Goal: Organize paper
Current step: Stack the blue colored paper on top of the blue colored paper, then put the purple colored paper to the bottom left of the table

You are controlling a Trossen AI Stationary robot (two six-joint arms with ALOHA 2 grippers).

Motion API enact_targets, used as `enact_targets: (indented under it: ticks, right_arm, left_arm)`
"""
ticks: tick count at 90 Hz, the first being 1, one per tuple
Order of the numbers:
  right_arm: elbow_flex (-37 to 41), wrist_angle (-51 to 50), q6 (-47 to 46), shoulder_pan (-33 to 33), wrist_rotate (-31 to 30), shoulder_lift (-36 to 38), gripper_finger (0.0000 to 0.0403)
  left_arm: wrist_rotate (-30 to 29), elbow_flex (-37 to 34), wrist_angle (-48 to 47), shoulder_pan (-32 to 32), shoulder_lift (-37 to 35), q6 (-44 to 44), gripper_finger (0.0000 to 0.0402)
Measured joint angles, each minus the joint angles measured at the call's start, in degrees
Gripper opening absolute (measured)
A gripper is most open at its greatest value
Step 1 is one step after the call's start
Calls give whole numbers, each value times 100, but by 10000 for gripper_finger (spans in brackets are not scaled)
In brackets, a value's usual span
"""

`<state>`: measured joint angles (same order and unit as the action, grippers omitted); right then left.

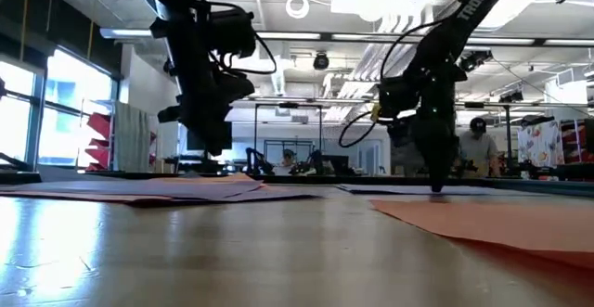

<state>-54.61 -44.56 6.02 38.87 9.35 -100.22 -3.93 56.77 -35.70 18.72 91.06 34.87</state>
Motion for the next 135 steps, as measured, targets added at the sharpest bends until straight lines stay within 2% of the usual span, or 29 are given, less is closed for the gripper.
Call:
enact_targets:
  ticks: [13, 35, 44, 55, 68, 80, 90, 110, 122, 135]
  right_arm:
    - [-15, -321, -82, 70, -102, 192, 0]
    - [-246, -617, -628, -66, 48, 974, 1]
    - [-365, -296, -1040, -239, 588, 1162, 9]
    - [-562, 811, -1794, -696, 1101, 1116, 40]
    - [-966, 2397, -2943, -1319, 1031, 564, 93]
    - [-1724, 3137, -3684, -1544, 1061, -344, 138]
    - [-2606, 2803, -3768, -1532, 1089, -1258, 169]
    - [-4311, 1355, -3535, -1474, 1430, -2703, 208]
    - [-4915, 675, -3293, -1495, 1154, -2978, 216]
    - [-5015, 574, -3462, -1510, 1105, -3030, 216]
  left_arm:
    - [78, 0, -106, -13, -211, 77, 0]
    - [237, 0, -688, -243, -1240, 615, 0]
    - [252, 0, -1386, -500, -1580, 966, 0]
    - [254, -20, -2199, -890, -1763, 1416, 0]
    - [645, -481, -2363, -1248, -1831, 1470, 0]
    - [470, -1207, -2180, -1375, -1828, 1420, 0]
    - [252, -1784, -1486, -1349, -1826, 1084, 0]
    - [210, -2632, 3, -1353, -1826, 798, 0]
    - [176, -2909, 321, -1353, -1857, 835, 0]
    - [94, -2979, 357, -1371, -1855, 754, 0]
